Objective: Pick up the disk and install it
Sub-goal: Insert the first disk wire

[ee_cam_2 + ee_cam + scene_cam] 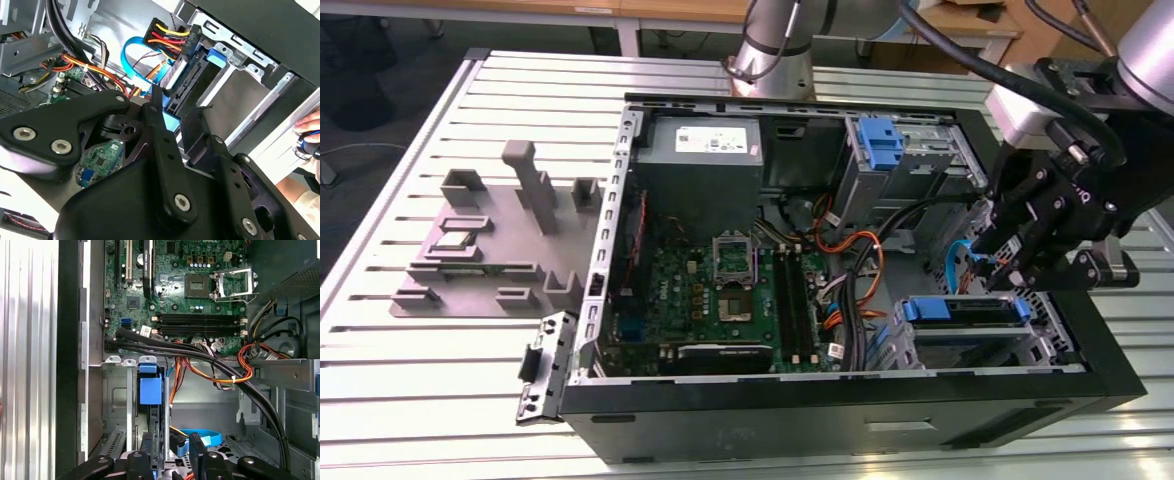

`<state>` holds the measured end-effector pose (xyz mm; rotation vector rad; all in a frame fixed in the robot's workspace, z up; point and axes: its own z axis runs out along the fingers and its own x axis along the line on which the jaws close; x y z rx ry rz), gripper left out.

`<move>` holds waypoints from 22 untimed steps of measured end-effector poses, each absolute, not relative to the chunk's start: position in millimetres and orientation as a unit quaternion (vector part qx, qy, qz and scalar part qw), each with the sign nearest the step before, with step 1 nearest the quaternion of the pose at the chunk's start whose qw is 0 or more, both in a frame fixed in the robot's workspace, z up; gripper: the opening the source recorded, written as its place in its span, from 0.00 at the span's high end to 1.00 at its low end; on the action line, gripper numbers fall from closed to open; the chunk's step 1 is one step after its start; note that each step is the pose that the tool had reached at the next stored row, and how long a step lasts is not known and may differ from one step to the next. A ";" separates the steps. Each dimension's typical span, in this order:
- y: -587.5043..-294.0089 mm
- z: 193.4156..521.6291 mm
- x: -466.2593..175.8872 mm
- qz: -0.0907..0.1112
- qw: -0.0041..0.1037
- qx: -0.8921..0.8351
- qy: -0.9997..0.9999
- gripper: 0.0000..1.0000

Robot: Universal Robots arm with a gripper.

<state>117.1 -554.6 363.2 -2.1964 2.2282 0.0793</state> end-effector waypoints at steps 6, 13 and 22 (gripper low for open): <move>-554.4 361.0 117.2 0.025 0.006 -0.702 0.712 0.58; -554.4 358.4 118.8 0.025 0.006 -0.702 0.712 0.58; -554.4 357.8 118.9 0.025 0.006 -0.702 0.712 0.58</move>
